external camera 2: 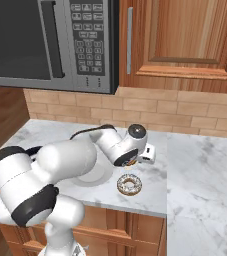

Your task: Place the pastries on the plates.

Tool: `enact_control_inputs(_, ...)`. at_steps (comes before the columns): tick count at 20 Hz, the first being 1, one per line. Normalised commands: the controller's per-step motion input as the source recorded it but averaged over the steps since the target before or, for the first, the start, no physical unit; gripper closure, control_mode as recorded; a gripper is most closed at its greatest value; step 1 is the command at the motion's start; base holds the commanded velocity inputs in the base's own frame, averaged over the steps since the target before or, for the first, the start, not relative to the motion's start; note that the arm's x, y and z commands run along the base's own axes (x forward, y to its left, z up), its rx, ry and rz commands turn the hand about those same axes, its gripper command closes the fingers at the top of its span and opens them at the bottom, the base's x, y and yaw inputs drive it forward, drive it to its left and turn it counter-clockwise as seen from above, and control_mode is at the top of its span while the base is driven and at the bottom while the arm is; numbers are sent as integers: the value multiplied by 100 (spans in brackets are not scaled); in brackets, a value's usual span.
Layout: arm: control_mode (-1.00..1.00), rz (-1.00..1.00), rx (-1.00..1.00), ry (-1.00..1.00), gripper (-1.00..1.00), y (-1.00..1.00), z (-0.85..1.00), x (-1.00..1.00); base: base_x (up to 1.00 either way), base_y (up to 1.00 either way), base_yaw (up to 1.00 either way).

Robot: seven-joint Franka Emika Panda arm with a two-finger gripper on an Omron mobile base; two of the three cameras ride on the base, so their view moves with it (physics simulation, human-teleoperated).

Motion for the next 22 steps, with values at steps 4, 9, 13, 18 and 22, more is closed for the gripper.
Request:
enact_control_inputs(4,-100,-6,-3,-7,100,31,49,-33,0,0,0)
enact_control_inputs(9,-100,-5,3,-6,100,22,28,-42,0,0,0)
enact_control_inputs(13,-100,-4,0,-2,100,53,0,-44,0,0,0)
enact_control_inputs(18,-100,0,0,-1,100,76,0,-38,0,0,0)
enact_control_inputs(22,-100,-1,0,-2,100,71,2,-33,0,0,0)
